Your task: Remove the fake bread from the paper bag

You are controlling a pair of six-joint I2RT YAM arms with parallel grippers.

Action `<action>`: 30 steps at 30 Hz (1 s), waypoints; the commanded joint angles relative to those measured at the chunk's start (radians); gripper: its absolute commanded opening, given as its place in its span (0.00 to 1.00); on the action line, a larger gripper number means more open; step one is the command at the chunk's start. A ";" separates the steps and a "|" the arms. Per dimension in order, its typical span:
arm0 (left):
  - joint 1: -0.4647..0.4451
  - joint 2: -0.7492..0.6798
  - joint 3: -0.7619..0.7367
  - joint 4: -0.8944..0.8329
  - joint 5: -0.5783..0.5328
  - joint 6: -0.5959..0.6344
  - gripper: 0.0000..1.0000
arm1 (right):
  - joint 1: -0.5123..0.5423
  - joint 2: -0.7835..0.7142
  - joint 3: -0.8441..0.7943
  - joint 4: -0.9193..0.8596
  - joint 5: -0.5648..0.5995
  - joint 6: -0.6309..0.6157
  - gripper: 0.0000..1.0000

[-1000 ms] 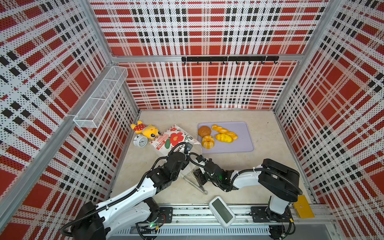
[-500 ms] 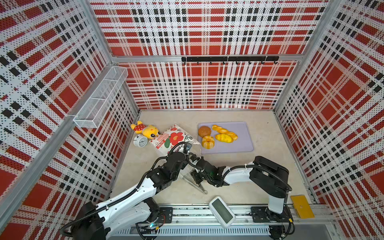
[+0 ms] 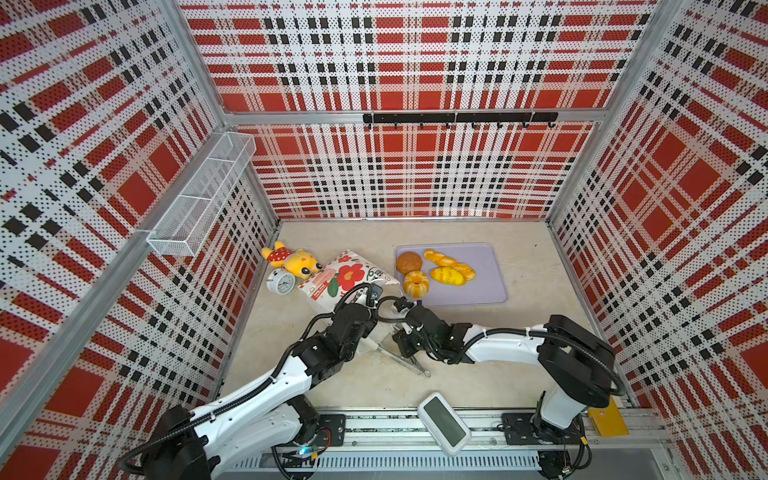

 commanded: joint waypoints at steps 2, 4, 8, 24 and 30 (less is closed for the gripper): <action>-0.012 -0.013 0.009 0.020 0.016 0.017 0.00 | -0.041 -0.061 0.064 -0.130 -0.102 -0.012 0.00; -0.012 -0.012 0.011 0.022 0.015 0.017 0.00 | -0.052 -0.075 0.080 -0.187 -0.125 -0.013 0.00; -0.013 -0.016 0.009 0.018 0.004 0.017 0.00 | -0.062 -0.129 0.077 -0.308 -0.167 -0.052 0.00; -0.019 0.003 0.015 0.015 -0.012 0.041 0.00 | -0.527 -0.724 -0.042 -0.696 -0.010 -0.046 0.00; -0.032 -0.010 0.011 0.007 -0.020 0.044 0.00 | -0.938 -0.537 -0.038 -0.457 0.224 -0.250 0.00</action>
